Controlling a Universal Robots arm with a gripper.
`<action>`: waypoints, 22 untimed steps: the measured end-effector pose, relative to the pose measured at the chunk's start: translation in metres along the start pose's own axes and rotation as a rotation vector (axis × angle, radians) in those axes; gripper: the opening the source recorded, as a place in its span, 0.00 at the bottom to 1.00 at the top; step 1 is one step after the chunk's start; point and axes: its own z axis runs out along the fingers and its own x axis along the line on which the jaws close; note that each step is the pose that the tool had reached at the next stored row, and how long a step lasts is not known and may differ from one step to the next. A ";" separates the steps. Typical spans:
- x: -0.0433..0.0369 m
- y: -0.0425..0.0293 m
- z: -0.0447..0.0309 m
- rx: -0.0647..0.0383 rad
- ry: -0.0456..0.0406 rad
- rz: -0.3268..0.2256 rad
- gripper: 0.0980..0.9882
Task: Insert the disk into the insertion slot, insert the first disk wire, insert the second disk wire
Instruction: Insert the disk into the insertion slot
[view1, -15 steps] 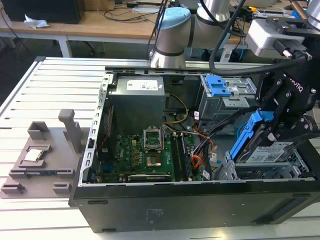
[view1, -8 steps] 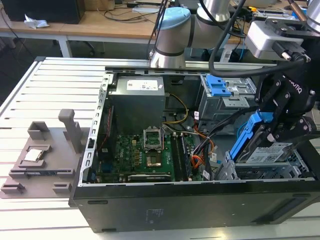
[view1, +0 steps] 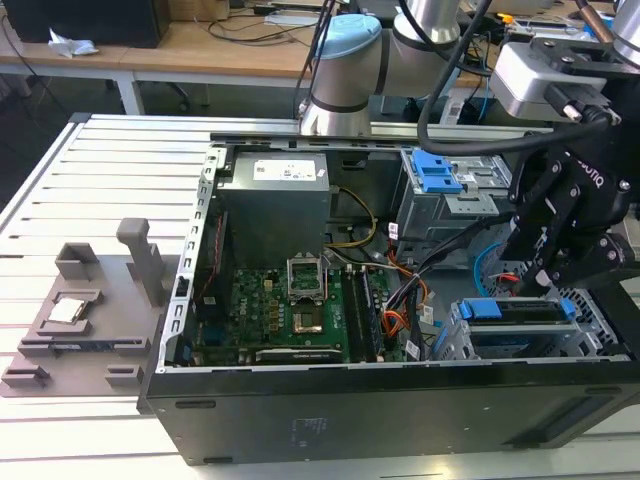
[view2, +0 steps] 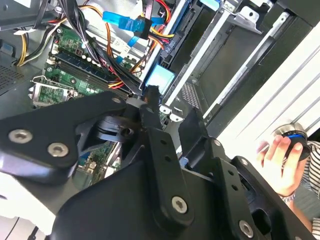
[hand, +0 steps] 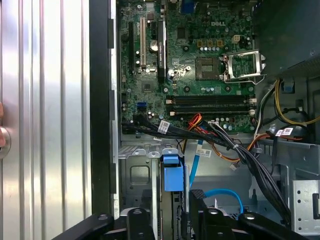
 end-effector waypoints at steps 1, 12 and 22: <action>0.0000 0.0000 0.0000 0.000 0.0000 0.000 0.30; 0.0000 0.0000 0.0005 0.000 -0.0001 0.000 0.01; -0.0017 -0.0169 0.0039 -0.011 0.0003 0.000 0.01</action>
